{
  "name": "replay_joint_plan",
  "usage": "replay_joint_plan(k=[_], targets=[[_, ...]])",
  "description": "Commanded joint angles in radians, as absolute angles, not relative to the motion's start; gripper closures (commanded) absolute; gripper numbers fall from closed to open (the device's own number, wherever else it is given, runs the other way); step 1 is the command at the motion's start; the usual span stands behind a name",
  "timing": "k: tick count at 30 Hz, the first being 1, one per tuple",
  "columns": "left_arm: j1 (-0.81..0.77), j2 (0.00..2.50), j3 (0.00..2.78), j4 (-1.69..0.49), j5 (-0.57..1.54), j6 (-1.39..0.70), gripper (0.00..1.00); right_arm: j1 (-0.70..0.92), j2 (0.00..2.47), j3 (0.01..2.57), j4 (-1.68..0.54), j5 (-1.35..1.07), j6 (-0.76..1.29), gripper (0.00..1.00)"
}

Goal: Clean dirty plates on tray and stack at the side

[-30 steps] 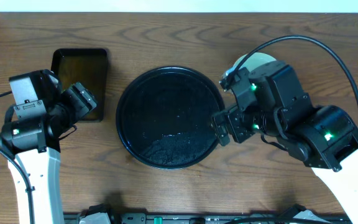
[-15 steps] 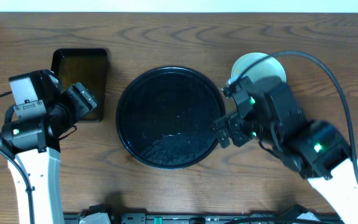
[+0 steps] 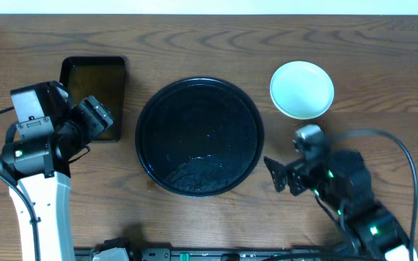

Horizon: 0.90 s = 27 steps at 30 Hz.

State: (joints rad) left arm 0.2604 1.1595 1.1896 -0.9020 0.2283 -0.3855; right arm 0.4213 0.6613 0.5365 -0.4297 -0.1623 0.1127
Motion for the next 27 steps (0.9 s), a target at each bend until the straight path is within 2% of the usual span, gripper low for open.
replay_joint_plan(k=[1, 14, 19, 27], targets=[[0.263, 1.158, 1.197, -0.905, 0.228, -0.386, 0.14, 0.398, 0.548, 0.456, -0.385, -0.192, 0.087, 0.01], [0.263, 1.158, 1.197, -0.905, 0.228, -0.386, 0.14, 0.345, 0.078, 0.13, -0.188, -0.192, 0.052, 0.01], [0.263, 1.158, 1.197, -0.905, 0.228, -0.386, 0.14, 0.319, 0.015, 0.009, -0.028, -0.192, 0.051, 0.01], [0.263, 1.158, 1.197, -0.905, 0.228, -0.386, 0.14, 0.266, 0.006, 0.006, -0.01, -0.181, 0.051, 0.01]])
